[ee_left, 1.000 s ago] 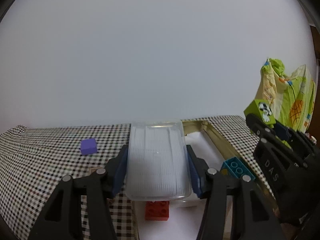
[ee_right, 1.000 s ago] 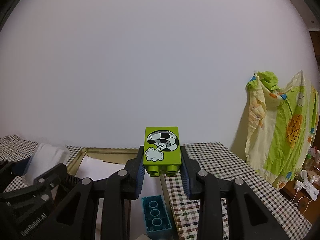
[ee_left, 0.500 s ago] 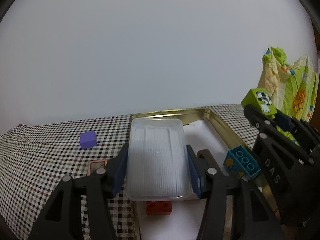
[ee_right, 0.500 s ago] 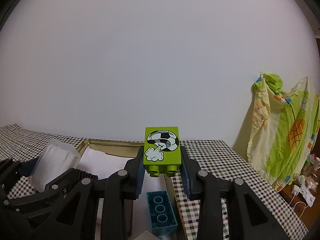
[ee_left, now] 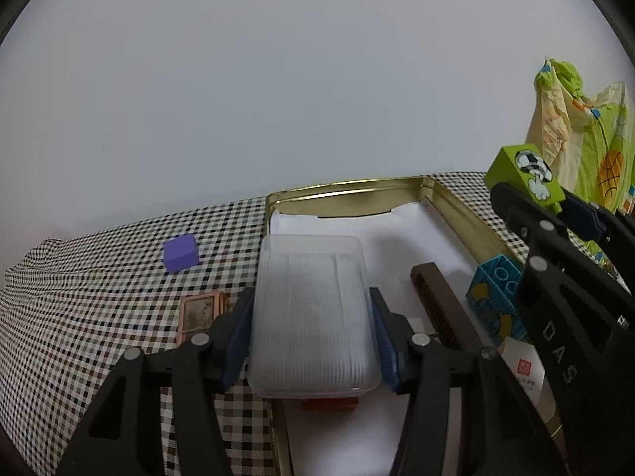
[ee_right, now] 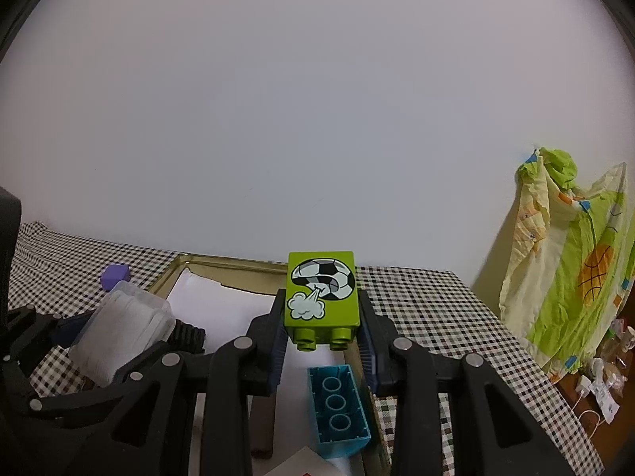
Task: Organize rigid objects
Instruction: 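Carry the green brick into the tray with the right tool while the left tool places the clear box there, then withdraw both open tools from the tray toward the purple cube and copper frame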
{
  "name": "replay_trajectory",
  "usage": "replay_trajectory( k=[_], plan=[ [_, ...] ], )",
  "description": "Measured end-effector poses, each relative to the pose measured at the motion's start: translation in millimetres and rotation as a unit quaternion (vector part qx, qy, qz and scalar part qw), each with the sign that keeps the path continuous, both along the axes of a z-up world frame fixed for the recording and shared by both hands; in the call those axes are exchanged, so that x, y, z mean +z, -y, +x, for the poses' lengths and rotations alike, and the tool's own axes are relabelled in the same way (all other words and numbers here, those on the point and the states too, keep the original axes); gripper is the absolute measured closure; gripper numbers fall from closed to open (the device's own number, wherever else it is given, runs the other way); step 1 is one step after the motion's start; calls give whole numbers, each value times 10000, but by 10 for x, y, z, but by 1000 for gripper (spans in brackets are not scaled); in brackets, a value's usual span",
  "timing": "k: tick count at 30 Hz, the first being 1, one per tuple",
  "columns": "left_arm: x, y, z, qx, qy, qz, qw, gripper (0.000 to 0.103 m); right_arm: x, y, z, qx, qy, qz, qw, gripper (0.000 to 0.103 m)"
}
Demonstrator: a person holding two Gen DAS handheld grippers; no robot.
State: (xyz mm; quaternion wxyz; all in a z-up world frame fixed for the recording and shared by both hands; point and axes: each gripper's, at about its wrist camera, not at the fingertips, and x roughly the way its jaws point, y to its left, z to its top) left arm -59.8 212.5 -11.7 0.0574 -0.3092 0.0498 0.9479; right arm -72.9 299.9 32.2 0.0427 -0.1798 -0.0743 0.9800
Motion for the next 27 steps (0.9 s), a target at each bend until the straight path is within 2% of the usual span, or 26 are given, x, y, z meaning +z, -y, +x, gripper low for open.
replay_trajectory(
  k=[11, 12, 13, 14, 15, 16, 17, 18, 23, 27],
  plan=[
    [-6, -20, 6, -5, 45, -55, 10000, 48, -14, 0, -19, 71, 67, 0, 10000, 68],
    [-2, -19, 10, -21, 54, -33, 10000, 42, -15, -7, -14, 85, 58, -27, 9999, 68],
    [8, -13, 20, -20, 55, -1, 10000, 32, -18, -18, -16, 97, 79, -74, 9999, 67],
    [29, -18, 45, -18, 35, 28, 10000, 25, -20, -25, -15, 96, 91, -120, 9998, 61],
    [54, -3, 71, -33, -28, 104, 9999, 13, -13, -32, -10, 80, 75, -165, 9998, 49],
    [71, 3, 87, -48, -70, 151, 9999, 1, 0, -52, 4, 68, 20, -237, 9997, 42],
    [97, 17, 116, -61, -154, 219, 9996, 1, 16, -75, 32, 58, -82, -324, 9994, 30],
    [123, 33, 149, -75, -276, 285, 9992, 1, 35, -100, 67, 35, -219, -406, 9989, 23],
    [185, 77, 206, -87, -539, 305, 9980, 1, 64, -184, 129, 6, -507, -680, 9964, 16],
    [230, 136, 262, -13, -778, 264, 9966, 1, 51, -229, 97, -61, -515, -852, 9950, 15]
  ],
)
